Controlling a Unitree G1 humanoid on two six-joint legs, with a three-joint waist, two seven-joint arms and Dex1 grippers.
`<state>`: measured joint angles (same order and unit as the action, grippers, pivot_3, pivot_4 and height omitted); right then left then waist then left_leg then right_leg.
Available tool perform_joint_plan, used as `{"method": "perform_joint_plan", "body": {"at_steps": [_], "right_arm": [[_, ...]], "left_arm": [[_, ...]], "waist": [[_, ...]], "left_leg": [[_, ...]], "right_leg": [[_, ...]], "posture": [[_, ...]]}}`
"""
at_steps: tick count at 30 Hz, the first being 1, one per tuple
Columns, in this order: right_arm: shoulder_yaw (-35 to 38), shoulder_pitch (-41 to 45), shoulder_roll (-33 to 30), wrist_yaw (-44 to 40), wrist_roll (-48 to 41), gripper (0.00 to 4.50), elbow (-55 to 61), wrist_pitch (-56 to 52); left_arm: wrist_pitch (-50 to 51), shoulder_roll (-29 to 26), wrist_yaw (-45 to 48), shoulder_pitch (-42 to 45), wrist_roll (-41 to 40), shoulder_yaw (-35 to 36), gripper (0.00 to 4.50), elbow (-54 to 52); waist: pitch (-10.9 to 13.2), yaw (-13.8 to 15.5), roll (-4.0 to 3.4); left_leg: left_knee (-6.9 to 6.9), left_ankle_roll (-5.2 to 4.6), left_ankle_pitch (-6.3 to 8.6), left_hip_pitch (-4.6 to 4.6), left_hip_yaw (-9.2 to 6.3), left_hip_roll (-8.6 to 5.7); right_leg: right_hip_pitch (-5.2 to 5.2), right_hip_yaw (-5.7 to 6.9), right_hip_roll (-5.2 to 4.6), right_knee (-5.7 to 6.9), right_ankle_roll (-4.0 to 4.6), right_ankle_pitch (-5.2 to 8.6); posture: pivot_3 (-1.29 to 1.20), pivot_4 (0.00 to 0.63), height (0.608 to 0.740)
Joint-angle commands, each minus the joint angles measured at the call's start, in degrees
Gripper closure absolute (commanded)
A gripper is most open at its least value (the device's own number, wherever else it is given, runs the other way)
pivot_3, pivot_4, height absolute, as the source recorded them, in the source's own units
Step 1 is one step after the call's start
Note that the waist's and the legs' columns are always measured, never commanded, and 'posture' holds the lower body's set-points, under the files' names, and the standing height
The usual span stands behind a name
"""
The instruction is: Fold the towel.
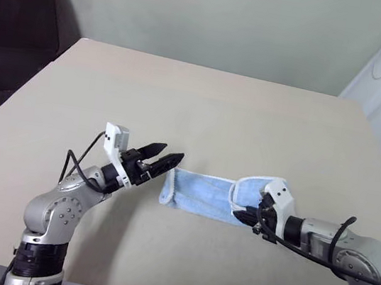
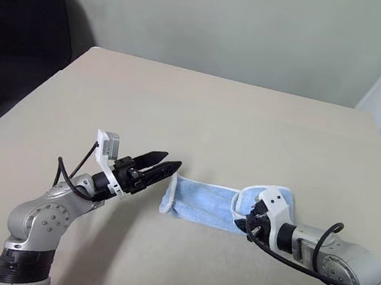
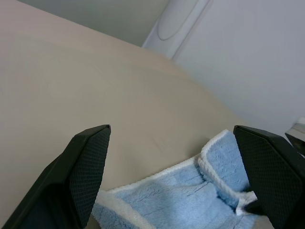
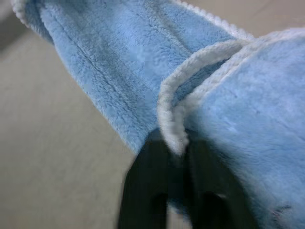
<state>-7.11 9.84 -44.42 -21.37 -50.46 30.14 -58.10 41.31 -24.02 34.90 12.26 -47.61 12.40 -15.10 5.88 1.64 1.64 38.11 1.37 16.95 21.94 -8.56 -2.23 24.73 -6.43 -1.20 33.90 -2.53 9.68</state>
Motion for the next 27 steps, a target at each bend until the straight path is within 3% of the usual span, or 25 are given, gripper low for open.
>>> {"method": "perform_joint_plan", "body": {"at_steps": [1,8,13,16,27], "right_arm": [[4.74,-0.35,0.19,-2.06,-1.99,2.41,2.30,-0.02],[15.32,-4.15,-0.53,-4.55,-6.00,0.02,5.60,1.48],[23.34,-4.93,-1.56,-5.12,-4.39,0.02,3.14,4.48],[21.34,-5.01,-2.36,-6.07,2.83,0.65,-0.82,8.64],[12.09,-4.84,5.45,-10.34,18.22,4.47,-13.11,22.98]], "left_arm": [[-0.97,-0.21,0.52,1.18,-0.36,0.15,0.00,-1.11],[-0.97,-0.18,0.62,1.40,-0.36,0.20,0.00,-0.87],[-1.07,-0.08,0.72,1.54,-0.22,0.11,0.00,-0.58],[-1.27,0.32,0.71,2.01,0.16,-0.46,0.00,-0.20],[-1.65,0.27,-0.08,1.83,0.32,0.56,0.00,-0.52]], "waist": [[0.00,0.03,0.01],[0.01,0.09,0.02],[0.02,0.07,0.04],[0.03,0.07,0.06],[0.05,0.08,0.02]], "left_leg": [[0.00,0.01,0.00,0.00,-0.01,0.00],[-0.01,0.05,-0.02,0.01,0.00,-0.01],[0.00,0.05,-0.04,0.01,0.02,-0.02],[-0.01,0.05,-0.04,-0.01,-0.01,0.00],[-0.07,0.01,-0.10,-0.04,-0.02,0.00]], "right_leg": [[0.00,0.00,0.00,0.00,0.00,0.00],[0.00,0.01,0.00,0.00,0.00,0.01],[0.00,-0.02,0.00,-0.01,-0.06,0.05],[0.00,-0.02,0.00,-0.01,-0.05,0.05],[-0.01,0.01,-0.01,0.01,0.05,-0.21]], "posture": [[0.00,0.150,0.740],[0.00,0.150,0.740],[0.00,0.150,0.740],[0.00,0.150,0.740],[0.00,0.150,0.740]]}}
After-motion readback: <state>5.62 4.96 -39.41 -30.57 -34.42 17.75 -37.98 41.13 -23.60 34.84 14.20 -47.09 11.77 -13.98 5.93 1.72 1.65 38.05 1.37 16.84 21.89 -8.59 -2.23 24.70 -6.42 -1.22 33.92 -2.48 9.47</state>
